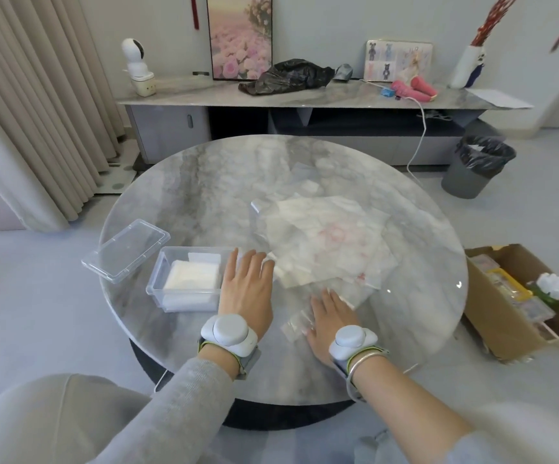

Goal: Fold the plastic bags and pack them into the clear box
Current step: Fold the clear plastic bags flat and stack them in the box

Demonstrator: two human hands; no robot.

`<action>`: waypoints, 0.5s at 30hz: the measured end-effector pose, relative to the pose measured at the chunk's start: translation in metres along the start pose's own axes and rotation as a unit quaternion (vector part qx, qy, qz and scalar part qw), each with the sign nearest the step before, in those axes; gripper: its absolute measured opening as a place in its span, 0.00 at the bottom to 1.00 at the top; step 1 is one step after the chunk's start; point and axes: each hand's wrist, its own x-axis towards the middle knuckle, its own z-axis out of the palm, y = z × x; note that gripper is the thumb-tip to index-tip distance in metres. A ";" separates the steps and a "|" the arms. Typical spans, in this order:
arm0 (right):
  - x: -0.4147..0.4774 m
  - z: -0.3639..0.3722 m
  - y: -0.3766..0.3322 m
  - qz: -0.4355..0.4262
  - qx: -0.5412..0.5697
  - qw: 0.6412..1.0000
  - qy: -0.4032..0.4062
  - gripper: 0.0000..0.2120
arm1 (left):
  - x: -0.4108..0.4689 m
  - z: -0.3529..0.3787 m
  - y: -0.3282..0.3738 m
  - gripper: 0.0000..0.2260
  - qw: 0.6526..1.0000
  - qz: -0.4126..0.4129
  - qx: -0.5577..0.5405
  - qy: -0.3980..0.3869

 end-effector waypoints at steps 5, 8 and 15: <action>0.007 0.000 0.008 -0.001 -0.002 1.000 0.019 0.31 | 0.002 0.019 0.024 0.21 0.997 0.039 -0.027 -0.066; 0.016 -0.005 0.008 -0.010 0.005 0.999 0.052 0.28 | 0.006 0.022 0.034 0.20 0.994 0.040 -0.027 -0.098; 0.037 -0.021 0.024 -0.048 -0.029 0.998 0.040 0.28 | 0.012 0.025 0.036 0.20 0.984 0.061 -0.003 -0.165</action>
